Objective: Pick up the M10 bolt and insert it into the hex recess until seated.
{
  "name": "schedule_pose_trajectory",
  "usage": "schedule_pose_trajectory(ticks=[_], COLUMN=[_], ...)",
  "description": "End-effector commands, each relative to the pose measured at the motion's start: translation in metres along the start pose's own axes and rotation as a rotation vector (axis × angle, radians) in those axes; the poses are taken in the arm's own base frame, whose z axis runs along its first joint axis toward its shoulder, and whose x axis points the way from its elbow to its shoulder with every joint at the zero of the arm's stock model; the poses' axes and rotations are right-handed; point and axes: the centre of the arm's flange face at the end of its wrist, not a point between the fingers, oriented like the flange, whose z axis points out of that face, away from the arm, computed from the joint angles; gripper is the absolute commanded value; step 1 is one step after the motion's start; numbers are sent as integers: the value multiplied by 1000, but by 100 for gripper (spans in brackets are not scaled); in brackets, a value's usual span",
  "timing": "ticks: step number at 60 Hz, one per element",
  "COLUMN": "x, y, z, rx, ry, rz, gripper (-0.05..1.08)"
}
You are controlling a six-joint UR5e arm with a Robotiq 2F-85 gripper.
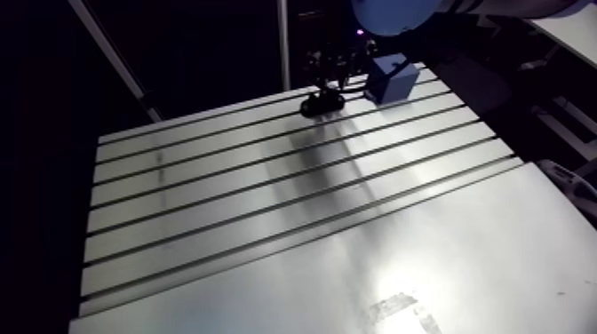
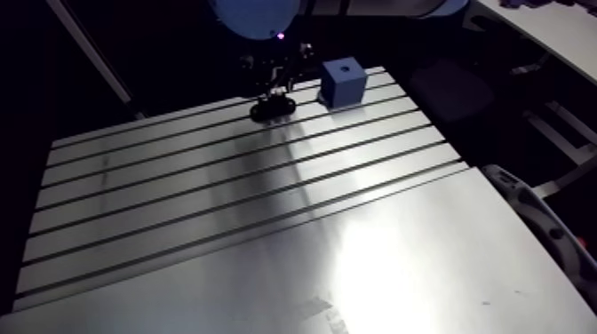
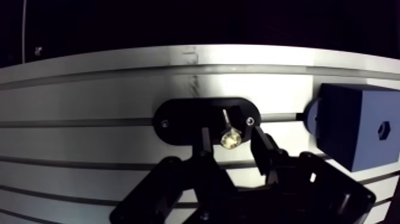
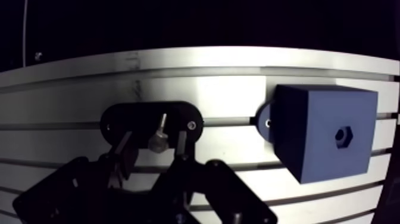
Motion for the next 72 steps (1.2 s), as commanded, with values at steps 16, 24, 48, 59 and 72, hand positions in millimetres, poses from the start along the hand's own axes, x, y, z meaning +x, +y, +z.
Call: schedule_pose_trajectory(ticks=[16, 24, 48, 59, 72], x=[0, 0, 0, 0, -1], y=[0, 0, 0, 0, 0], z=[-1, 0, 0, 0, 2], rx=[0, -2, -2, -2, 0], ry=[1, -1, -1, -2, -6], rz=[0, 0, -2, -2, -2], gripper=[58, 59, 62, 63, 65])
